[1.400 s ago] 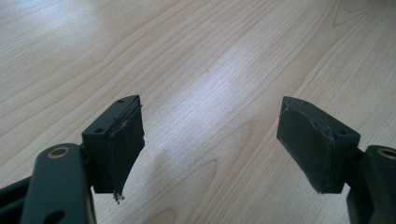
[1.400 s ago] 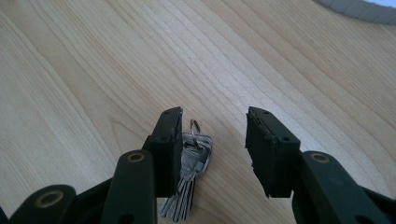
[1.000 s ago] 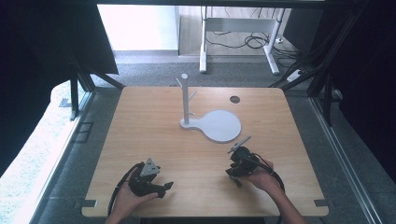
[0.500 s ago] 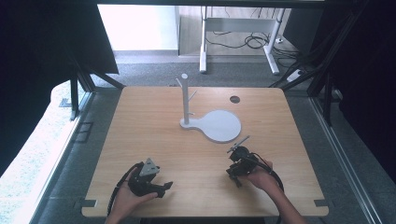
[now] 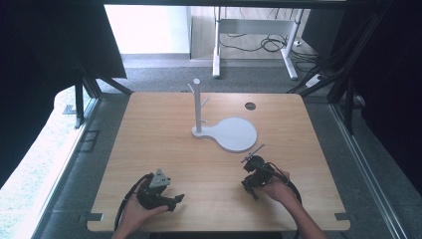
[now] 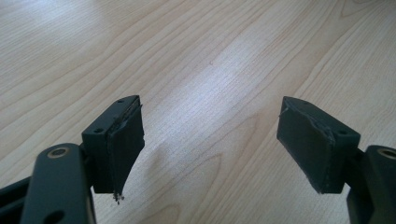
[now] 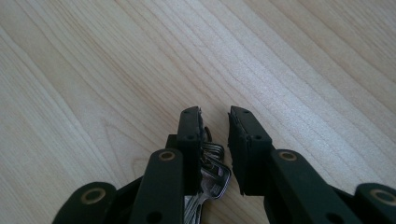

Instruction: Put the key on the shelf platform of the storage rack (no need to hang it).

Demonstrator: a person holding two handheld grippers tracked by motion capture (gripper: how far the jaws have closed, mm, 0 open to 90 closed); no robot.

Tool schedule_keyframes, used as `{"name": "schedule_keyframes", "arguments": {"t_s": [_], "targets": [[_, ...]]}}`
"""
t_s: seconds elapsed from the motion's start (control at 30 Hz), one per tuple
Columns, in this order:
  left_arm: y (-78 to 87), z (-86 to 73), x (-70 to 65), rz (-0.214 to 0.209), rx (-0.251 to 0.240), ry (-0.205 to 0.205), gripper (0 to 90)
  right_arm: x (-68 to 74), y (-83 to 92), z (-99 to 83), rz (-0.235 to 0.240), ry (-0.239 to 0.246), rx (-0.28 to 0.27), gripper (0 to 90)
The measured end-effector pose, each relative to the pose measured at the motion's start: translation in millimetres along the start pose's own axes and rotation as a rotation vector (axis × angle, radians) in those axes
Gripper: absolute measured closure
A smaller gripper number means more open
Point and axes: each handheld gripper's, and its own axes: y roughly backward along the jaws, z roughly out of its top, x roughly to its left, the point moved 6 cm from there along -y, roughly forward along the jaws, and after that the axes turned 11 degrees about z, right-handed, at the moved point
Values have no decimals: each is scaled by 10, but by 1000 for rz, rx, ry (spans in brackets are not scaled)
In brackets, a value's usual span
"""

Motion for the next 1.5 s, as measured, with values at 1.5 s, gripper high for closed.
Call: {"name": "schedule_keyframes", "arguments": {"t_s": [1.5], "targets": [[0, -15, 30, -2, 8, 1, 231, 50, 111, -24, -27, -15, 103, 896]]}}
